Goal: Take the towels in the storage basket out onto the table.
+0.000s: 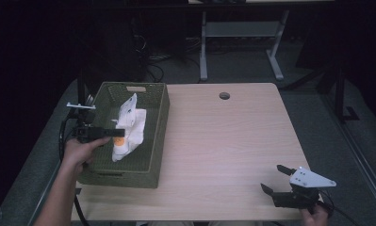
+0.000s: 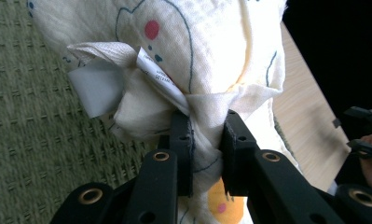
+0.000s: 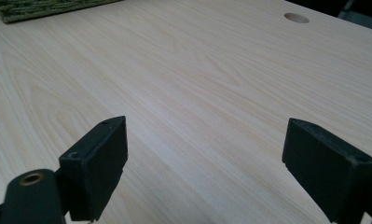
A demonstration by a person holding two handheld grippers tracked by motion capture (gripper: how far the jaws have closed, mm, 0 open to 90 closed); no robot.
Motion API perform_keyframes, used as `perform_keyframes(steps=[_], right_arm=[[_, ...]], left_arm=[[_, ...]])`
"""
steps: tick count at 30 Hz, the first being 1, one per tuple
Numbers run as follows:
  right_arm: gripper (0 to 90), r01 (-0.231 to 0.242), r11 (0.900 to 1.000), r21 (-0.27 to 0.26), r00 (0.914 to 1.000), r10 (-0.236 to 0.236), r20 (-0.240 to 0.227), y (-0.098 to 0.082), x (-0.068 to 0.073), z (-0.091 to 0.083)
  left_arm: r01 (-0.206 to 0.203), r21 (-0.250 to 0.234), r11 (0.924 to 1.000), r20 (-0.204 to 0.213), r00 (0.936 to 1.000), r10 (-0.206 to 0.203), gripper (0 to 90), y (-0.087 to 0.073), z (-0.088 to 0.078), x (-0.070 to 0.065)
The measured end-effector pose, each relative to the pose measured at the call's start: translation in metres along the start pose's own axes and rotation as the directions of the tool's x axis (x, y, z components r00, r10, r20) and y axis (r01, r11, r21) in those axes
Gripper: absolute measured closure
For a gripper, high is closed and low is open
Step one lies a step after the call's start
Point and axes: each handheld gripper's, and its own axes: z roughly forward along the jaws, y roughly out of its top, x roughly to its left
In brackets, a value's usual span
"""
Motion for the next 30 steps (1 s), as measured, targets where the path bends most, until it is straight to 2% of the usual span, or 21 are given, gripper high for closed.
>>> perform_keyframes(steps=[9,15,16,20,22,30], right_arm=[[13.7,-0.007,1.0,-0.006,1.0,0.007,0.007,-0.001,-0.001,-0.002],[13.7,0.0,1.0,-0.003,1.0,0.0,-0.003,0.0,-0.001,-0.001],[13.7,0.001,1.0,-0.003,1.0,-0.001,-0.003,0.0,-0.001,-0.001],[13.7,-0.003,1.0,-0.007,1.0,0.003,0.0,0.0,-0.001,-0.002],[13.7,-0.004,1.0,-0.007,1.0,0.004,0.002,0.0,-0.001,-0.003],[13.7,0.0,1.0,-0.012,1.0,0.0,-0.003,0.0,-0.001,-0.003]], left_arm=[[0.032,-0.052,0.9982,0.048,0.9984,-0.029,77.8,0.0,-0.013,0.001],[0.028,-0.081,0.9964,0.08,0.9966,-0.021,77.8,0.001,-0.02,-0.001],[0.037,-0.088,0.9954,0.093,0.9952,-0.029,77.8,0.0,-0.021,-0.002],[0.033,-0.089,0.9955,0.107,0.994,-0.024,77.7,0.001,-0.021,-0.003],[0.027,-0.092,0.9954,0.129,0.9915,-0.015,77.7,0.001,-0.021,-0.006],[0.027,-0.105,0.9941,0.164,0.9864,-0.009,77.5,0.005,-0.02,-0.014]])
